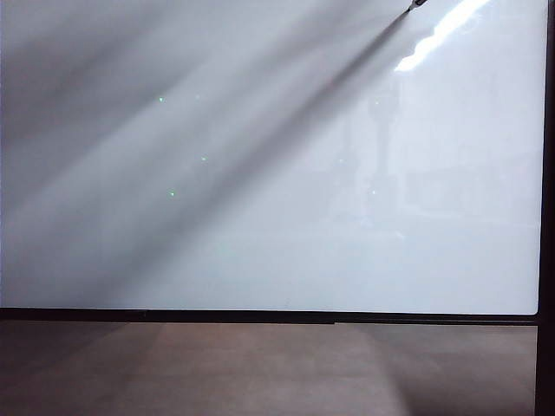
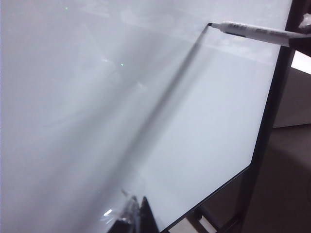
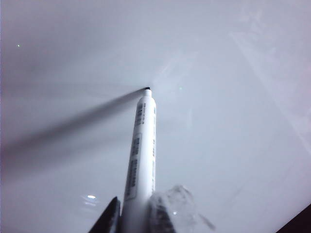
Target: Reach to the right to find the marker pen, pick it up, and write the number 4 on the whiteboard.
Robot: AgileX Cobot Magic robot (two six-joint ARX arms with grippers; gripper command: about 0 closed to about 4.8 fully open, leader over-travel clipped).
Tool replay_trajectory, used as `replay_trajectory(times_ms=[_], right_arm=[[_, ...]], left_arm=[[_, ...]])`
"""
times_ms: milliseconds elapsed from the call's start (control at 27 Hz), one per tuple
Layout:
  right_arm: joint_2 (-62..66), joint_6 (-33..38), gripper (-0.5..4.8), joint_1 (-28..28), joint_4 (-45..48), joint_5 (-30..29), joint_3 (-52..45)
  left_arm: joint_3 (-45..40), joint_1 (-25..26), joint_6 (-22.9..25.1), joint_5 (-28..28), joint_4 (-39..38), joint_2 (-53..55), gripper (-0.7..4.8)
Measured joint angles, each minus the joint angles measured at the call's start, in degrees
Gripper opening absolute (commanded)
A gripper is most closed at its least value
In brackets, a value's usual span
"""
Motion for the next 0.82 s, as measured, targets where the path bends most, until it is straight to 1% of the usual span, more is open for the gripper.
replay_trajectory(times_ms=[223,408,593,816], right_arm=[[0.48,-0.04,-0.02,0.02,0.44,0.02,0.0],[0.52,-0.02,-0.02,0.0,-0.94,0.39,0.0],[0.72,-0.04,-0.02,0.04,-4.13,3.02,-0.09],[0.9,-0.04,-0.02,0.02,-5.16,3.61,-0.35]], left_arm=[[0.0,0.0,0.0,0.0,-0.22,0.0,-0.05],[0.0,0.0,0.0,0.0,-0.24,0.0,-0.05],[0.02,0.0,0.0,0.0,-0.94,0.0,-0.05],[0.0,0.0,0.0,0.0,-1.53,0.0,-0.05]])
